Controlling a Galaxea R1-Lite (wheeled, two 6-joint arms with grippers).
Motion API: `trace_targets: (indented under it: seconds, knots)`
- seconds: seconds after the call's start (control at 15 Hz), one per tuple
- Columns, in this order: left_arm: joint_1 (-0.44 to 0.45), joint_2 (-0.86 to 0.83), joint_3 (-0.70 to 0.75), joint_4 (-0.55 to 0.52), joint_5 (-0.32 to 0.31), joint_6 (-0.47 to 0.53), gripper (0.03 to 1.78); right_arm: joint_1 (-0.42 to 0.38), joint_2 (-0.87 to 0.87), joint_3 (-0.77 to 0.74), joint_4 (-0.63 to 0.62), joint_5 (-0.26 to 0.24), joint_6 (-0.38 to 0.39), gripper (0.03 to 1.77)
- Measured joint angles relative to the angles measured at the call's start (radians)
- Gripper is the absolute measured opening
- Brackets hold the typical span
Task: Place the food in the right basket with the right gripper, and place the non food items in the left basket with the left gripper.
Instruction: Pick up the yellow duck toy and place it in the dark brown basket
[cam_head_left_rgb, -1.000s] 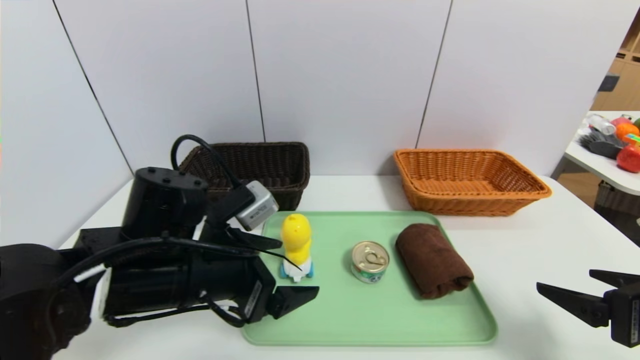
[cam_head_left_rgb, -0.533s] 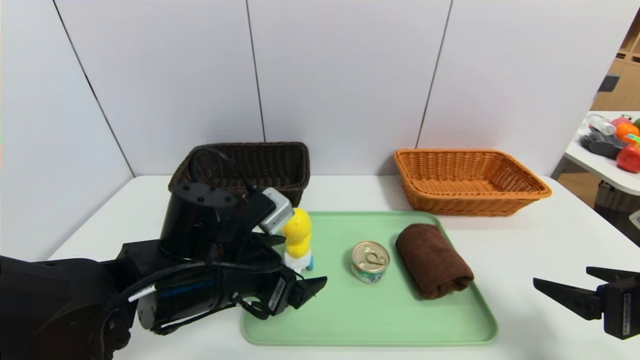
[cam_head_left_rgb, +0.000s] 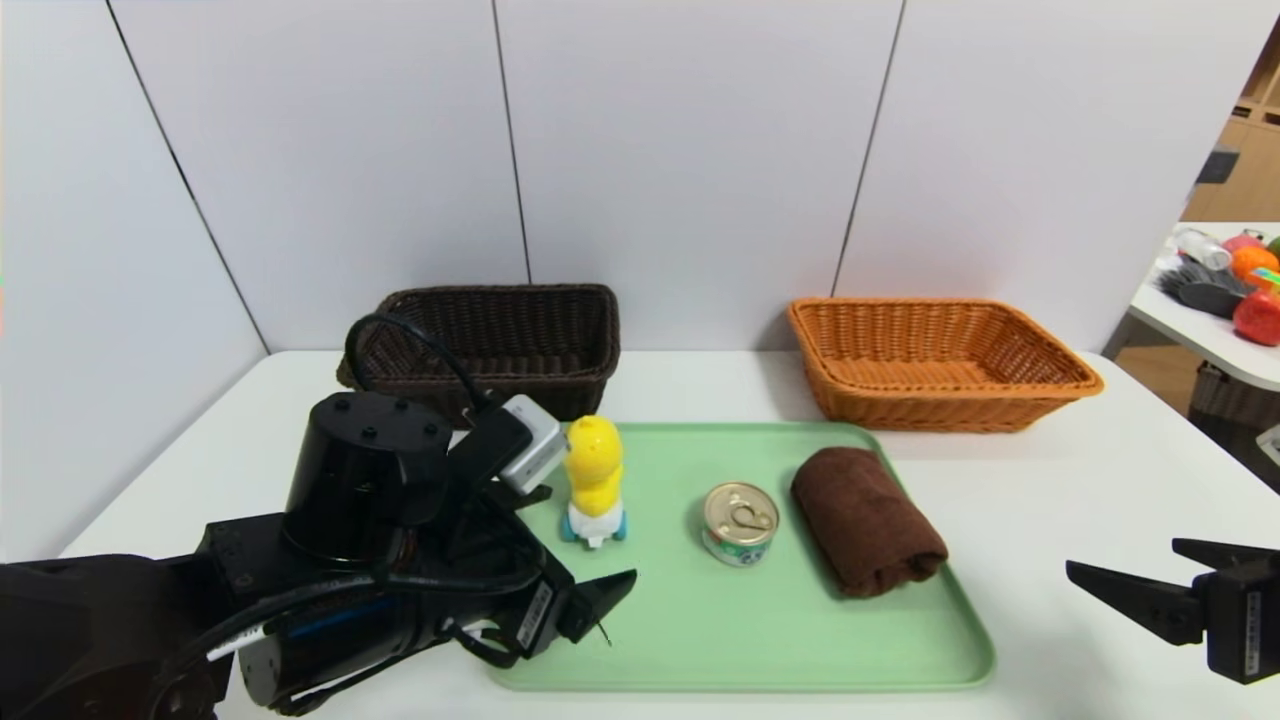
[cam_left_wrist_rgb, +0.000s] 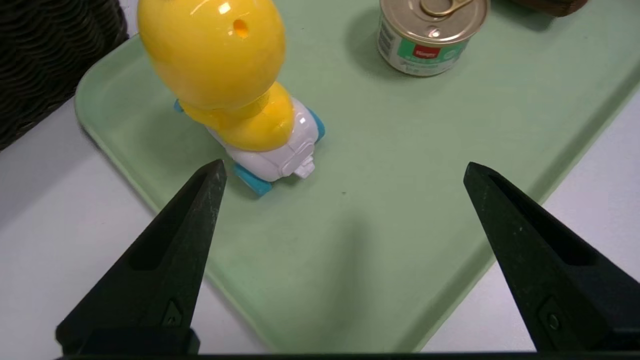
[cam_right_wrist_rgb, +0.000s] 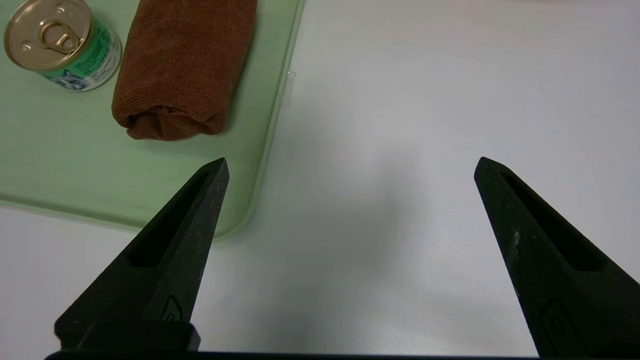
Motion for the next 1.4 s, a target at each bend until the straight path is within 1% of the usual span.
trace_targets:
  seconds: [0.13,0.4,0.53,0.6,0.8,0.87,1.0,1.2,1.33,1.4]
  knots:
    - [-0.015,0.021,0.000,-0.048,0.073,-0.008,1.69,0.000,-0.002,0.001,0.001,-0.001,0.000,1.70]
    - [-0.065,0.090,0.001,-0.204,0.234,-0.056,1.69,0.000,-0.013,0.002,0.001,-0.006,-0.001,1.70]
    - [-0.083,0.119,0.001,-0.233,0.291,-0.060,1.69,0.000,-0.018,0.002,0.001,-0.007,-0.001,1.70]
    - [-0.086,0.130,0.003,-0.247,0.312,-0.061,1.69,0.000,-0.020,0.002,0.002,-0.007,-0.001,1.70]
    - [-0.096,0.153,0.024,-0.287,0.348,-0.059,1.69,0.000,-0.029,0.002,0.004,-0.007,-0.001,1.70]
    - [-0.098,0.161,0.027,-0.299,0.370,-0.059,1.69,0.000,-0.030,0.002,0.003,-0.006,-0.001,1.70]
    - [-0.112,0.191,0.030,-0.347,0.450,-0.059,1.69,0.000,-0.031,0.002,0.004,-0.006,-0.001,1.70]
    - [-0.124,0.238,0.029,-0.432,0.512,-0.059,1.69,0.000,-0.032,0.002,0.002,-0.006,-0.002,1.70]
    - [-0.135,0.262,0.030,-0.462,0.557,-0.066,1.69,0.000,-0.034,-0.001,0.003,-0.007,-0.003,1.70]
    - [-0.137,0.270,0.031,-0.464,0.562,-0.080,1.69,0.000,-0.035,-0.001,0.003,-0.006,-0.004,1.70]
